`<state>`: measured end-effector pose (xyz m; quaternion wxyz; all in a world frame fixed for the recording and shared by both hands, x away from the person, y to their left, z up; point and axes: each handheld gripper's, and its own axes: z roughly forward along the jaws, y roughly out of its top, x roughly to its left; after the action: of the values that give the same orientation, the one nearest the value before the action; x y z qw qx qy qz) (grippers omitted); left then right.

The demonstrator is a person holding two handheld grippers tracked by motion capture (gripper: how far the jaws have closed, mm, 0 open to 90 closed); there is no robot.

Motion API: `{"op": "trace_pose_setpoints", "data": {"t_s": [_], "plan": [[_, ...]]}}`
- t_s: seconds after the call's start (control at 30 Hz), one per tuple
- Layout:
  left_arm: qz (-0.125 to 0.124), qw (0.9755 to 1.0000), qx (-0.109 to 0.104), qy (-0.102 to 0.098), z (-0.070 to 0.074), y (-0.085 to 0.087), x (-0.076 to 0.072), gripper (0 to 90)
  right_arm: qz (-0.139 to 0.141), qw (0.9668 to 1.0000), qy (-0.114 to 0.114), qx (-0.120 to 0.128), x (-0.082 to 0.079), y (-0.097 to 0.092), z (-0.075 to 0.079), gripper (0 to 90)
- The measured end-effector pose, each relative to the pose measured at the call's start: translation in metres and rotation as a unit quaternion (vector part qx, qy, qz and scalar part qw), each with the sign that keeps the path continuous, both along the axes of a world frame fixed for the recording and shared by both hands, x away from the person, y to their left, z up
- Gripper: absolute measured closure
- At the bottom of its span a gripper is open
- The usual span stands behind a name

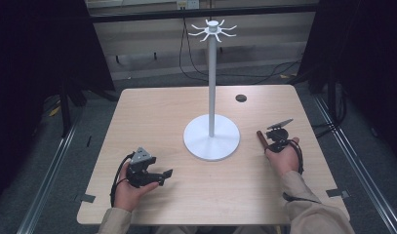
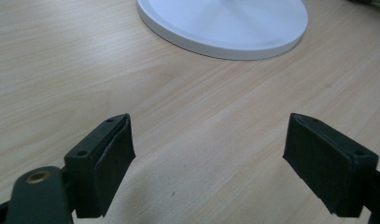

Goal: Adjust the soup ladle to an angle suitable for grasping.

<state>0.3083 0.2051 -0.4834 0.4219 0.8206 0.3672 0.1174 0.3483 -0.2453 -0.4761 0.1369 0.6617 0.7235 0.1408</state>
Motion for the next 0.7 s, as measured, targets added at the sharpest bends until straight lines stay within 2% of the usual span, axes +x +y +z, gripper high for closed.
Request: {"op": "trace_pose_setpoints", "data": {"t_s": [0.1, 0.23, 0.43, 0.5, 0.57, 0.7], "plan": [[0.002, 1.0000, 0.001, -0.004, 0.000, 0.000, 0.000, 16.1, -0.001, 0.9999, 0.008, 0.014, 0.000, -0.002, 0.000, 74.1], [-0.001, 1.0000, -0.003, -0.004, 0.000, -0.001, 0.000, 16.2, 0.016, 0.9997, 0.020, 0.007, 0.000, -0.001, 0.001, 73.4], [-0.001, 1.0000, -0.002, -0.004, 0.000, -0.001, 0.000, 16.2, 0.016, 0.9996, 0.011, 0.020, -0.001, -0.004, 0.001, 74.6], [0.001, 1.0000, -0.002, -0.004, 0.000, -0.001, 0.000, 16.2, 0.009, 0.9992, -0.001, 0.040, -0.003, -0.008, 0.000, 74.7], [-0.001, 1.0000, -0.001, -0.004, 0.000, -0.001, 0.000, 16.2, 0.010, 0.9988, -0.005, 0.048, -0.004, -0.010, 0.000, 74.7], [0.003, 1.0000, 0.001, -0.009, 0.000, -0.001, 0.001, 16.2, 0.016, 0.9963, -0.047, 0.071, -0.007, -0.012, 0.011, 74.7]]}}
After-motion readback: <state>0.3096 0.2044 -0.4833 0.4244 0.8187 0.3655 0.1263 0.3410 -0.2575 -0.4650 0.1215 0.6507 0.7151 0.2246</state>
